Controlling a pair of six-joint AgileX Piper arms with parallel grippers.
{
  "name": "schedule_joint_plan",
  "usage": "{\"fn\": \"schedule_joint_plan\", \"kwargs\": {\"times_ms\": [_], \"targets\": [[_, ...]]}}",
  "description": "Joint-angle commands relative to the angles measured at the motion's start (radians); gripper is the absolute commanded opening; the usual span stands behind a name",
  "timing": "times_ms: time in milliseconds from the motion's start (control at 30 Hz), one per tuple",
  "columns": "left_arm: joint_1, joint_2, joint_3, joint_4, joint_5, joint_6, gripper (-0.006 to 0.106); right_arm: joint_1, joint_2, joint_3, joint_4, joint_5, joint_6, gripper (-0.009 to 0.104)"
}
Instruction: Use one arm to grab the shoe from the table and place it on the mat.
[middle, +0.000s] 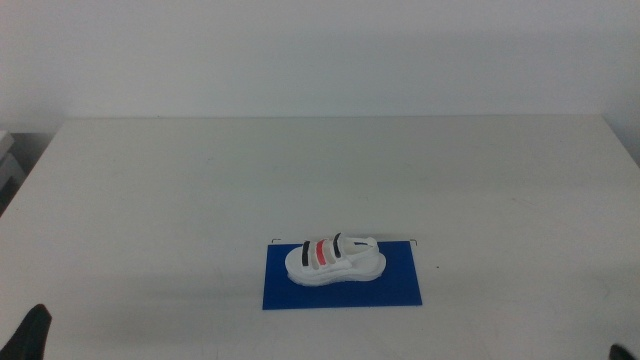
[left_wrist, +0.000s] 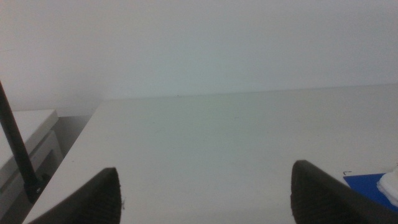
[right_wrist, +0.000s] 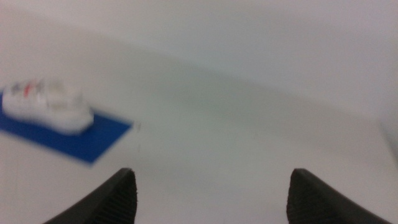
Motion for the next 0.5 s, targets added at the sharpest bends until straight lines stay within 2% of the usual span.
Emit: {"fn": "schedule_joint_plan", "kwargs": {"times_ms": [0,100,267,467], "targets": [[-0.004,-0.013,0.007,-0.01,-0.082,-0.005,0.094,-0.004,-0.026,0.013,-0.016,-0.08,-0.002,0.062],[-0.004,-0.013,0.007,-0.01,-0.082,-0.005,0.094,-0.004,-0.026,0.033,-0.016,-0.052,-0.002,0.062],[-0.004,-0.013,0.007,-0.01,-0.082,-0.005,0.094,-0.004,-0.026,0.033,-0.019,-0.108,-0.002,0.062],[-0.004,-0.013,0.007,-0.01,-0.082,-0.005,0.094,-0.004,-0.026,0.033,-0.027,-0.101,-0.002,0.062]]}}
